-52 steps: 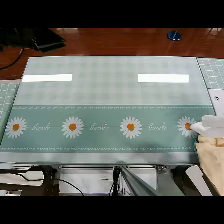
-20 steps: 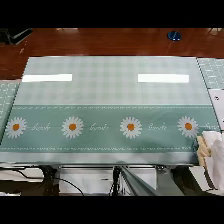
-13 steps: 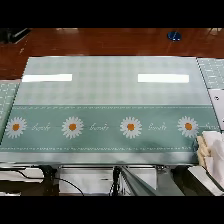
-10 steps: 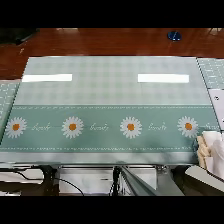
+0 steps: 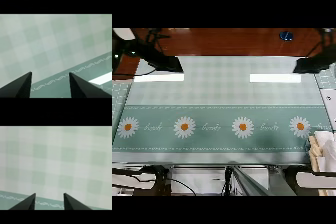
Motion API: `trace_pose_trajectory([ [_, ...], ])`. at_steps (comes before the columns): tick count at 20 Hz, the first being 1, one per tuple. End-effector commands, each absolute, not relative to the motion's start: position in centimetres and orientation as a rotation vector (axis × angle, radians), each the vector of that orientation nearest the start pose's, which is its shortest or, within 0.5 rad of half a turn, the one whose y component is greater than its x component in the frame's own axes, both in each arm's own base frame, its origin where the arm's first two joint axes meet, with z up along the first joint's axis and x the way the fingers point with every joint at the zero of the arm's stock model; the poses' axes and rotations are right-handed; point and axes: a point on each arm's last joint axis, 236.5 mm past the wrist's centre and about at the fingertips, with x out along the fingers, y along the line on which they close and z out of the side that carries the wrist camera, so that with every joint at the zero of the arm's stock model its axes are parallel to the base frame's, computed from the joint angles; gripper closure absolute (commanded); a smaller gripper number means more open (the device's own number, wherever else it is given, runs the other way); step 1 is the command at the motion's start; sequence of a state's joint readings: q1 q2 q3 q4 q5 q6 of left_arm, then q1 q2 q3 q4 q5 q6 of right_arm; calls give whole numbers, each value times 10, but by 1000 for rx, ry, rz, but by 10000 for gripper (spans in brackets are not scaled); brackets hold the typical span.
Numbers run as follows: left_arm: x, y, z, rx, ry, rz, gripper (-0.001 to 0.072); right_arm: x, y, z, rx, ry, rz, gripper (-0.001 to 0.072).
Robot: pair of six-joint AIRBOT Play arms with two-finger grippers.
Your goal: Fold the shirts.
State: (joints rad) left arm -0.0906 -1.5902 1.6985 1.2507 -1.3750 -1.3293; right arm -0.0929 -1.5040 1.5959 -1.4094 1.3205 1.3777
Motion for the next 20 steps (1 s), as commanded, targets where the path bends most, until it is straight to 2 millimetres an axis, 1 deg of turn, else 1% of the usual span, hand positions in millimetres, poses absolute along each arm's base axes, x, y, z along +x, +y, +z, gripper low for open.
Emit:
trace_pose_trajectory([
  [1,448,-133,49,142,1251,-432,155,446,40,44,-84,1257,199,278],
  [4,443,-128,44,220,1281,-364,155,443,45,44,-26,1272,176,279],
  [7,434,-128,41,194,1326,-338,155,442,51,45,6,1276,187,280],
  [10,427,-126,32,197,1359,-338,155,442,51,45,5,1275,186,279],
  [20,427,-126,25,199,1374,-338,155,442,51,45,4,1275,186,280],
])
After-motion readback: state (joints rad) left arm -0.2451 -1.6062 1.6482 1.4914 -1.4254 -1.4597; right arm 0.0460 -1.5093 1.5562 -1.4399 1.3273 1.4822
